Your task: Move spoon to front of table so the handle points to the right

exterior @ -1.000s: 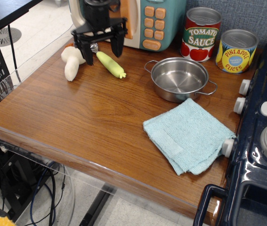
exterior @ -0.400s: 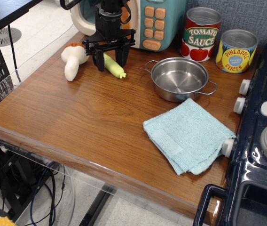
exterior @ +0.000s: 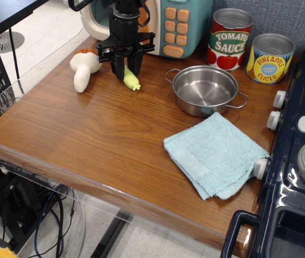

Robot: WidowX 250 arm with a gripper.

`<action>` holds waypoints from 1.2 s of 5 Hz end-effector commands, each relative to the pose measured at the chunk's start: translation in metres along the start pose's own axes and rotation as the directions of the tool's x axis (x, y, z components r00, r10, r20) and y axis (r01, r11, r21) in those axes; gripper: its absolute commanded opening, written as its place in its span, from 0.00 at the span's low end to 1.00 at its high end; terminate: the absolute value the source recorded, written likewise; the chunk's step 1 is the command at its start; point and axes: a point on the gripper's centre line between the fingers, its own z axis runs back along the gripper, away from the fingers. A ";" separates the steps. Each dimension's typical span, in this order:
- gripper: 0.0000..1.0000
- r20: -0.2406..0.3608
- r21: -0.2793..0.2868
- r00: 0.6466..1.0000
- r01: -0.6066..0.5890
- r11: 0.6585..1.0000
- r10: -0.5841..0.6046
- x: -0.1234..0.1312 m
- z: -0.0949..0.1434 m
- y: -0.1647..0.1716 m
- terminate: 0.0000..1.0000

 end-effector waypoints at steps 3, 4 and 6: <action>0.00 0.038 -0.146 0.999 -0.010 0.989 0.016 0.009 0.056 -0.001 0.00; 0.00 0.032 -0.182 0.999 -0.024 0.983 0.031 0.011 0.073 -0.001 0.00; 0.00 0.081 -0.238 0.991 -0.086 0.967 0.108 -0.006 0.105 0.034 0.00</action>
